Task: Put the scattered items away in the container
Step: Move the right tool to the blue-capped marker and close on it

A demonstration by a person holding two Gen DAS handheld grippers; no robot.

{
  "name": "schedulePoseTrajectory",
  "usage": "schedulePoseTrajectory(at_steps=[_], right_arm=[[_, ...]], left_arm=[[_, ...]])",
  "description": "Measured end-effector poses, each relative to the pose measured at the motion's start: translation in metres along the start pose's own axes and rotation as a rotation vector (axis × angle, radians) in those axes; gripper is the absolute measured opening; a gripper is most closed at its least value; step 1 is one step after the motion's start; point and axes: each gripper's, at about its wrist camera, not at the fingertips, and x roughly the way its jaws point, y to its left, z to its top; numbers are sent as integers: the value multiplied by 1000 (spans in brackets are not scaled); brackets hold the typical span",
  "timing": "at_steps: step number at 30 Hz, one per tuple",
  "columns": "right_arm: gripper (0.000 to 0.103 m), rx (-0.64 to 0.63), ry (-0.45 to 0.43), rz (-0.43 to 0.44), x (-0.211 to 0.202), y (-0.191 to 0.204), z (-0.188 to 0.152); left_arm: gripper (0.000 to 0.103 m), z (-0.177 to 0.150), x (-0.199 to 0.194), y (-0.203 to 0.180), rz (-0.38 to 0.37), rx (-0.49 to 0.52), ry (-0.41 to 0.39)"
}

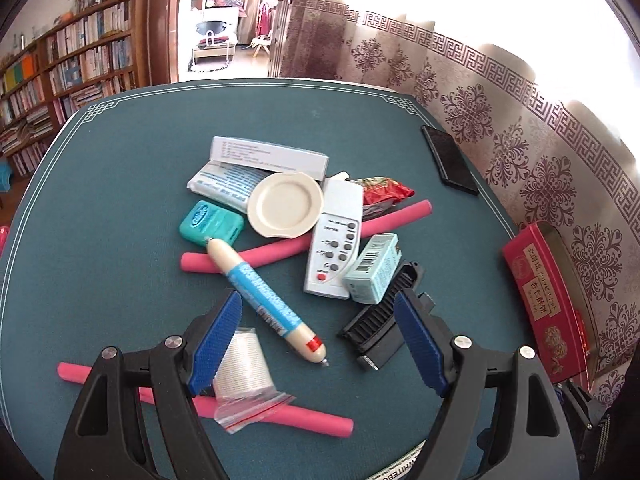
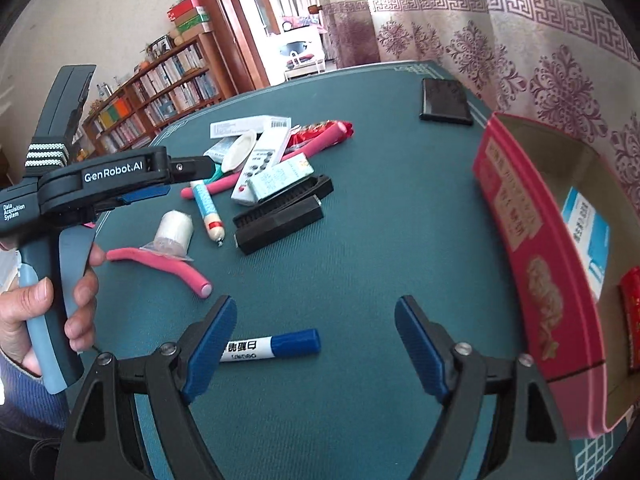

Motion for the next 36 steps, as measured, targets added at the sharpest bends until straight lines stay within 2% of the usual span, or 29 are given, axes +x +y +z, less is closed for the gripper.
schedulePoseTrajectory(at_steps=[7,14,17,23,26,29,32,36], right_arm=[[84,13,202,184,25,13,-21],[84,-21,209,213,32,36,-20],[84,-32,183,176,41,44,-10],[84,-105,159,19,60,67,6],[84,-107,162,8,65,71,11],[85,-50,158,27,68,64,17],[85,-49,144,-58,71,63,22],[86,-124,133,-105,74,73,20]], left_arm=[[81,-9,5,46,41,-89,29],[81,-17,11,60,39,-124,53],[81,-19,10,62,42,-124,52],[81,-20,9,74,53,-147,50],[81,-20,7,80,56,-162,46],[81,-19,8,83,58,-167,43],[81,-19,10,84,52,-173,45],[81,-21,9,83,51,-166,46]])
